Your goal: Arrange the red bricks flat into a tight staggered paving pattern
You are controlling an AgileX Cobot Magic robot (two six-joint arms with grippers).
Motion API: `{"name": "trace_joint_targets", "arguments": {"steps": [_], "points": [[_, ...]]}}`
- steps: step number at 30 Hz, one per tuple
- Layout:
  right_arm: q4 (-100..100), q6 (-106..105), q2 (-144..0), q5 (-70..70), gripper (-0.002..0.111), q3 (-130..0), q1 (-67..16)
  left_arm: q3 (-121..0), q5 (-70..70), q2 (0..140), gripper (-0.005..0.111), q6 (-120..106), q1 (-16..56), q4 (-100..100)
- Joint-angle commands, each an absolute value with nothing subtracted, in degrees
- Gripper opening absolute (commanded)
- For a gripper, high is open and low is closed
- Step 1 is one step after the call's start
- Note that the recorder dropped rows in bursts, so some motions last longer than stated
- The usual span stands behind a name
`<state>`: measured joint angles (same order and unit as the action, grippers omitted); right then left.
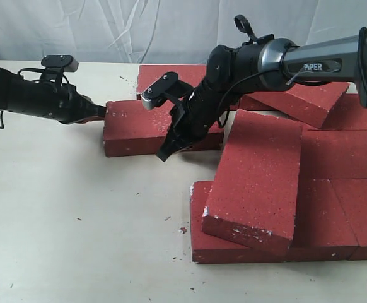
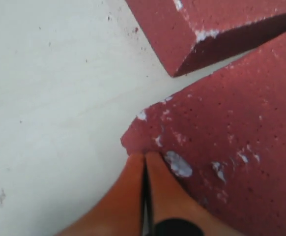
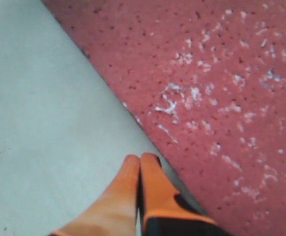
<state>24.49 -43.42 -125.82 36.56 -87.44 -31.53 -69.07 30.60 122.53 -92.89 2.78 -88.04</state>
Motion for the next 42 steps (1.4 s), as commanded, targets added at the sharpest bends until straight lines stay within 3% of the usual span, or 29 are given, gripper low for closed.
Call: {"name": "trace_joint_targets", "arguments": {"steps": [1,8,16,23,32,42], "points": [[24.6,-43.4,-125.5,33.3,-0.001,-87.7,-31.4,-69.7,29.7,122.7,0.0,-99.1,3.0,-95.2],[23.8,-43.4,-125.5,30.0,-0.001,-87.7,-31.4,-69.8,29.8,122.2,0.0,-100.9,2.4,-92.4],[21.5,-43.4,-125.5,35.7,-0.001,-87.7,-31.4,-69.8,28.3,119.7,0.0,-81.8,-1.9,-73.6],[24.8,-43.4,-125.3,39.7,-0.001,-87.7,-31.5,-69.8,32.5,120.0,0.0,-80.9,-2.2,-74.4],[24.9,-43.7,-125.4,40.1,-0.001,-87.7,-31.5,-69.8,32.3,122.7,0.0,-80.9,-1.8,-75.3],[19.3,-43.7,-125.6,39.7,-0.001,-87.7,-31.4,-72.4,33.9,124.7,0.0,-81.0,3.6,-76.2]]}}
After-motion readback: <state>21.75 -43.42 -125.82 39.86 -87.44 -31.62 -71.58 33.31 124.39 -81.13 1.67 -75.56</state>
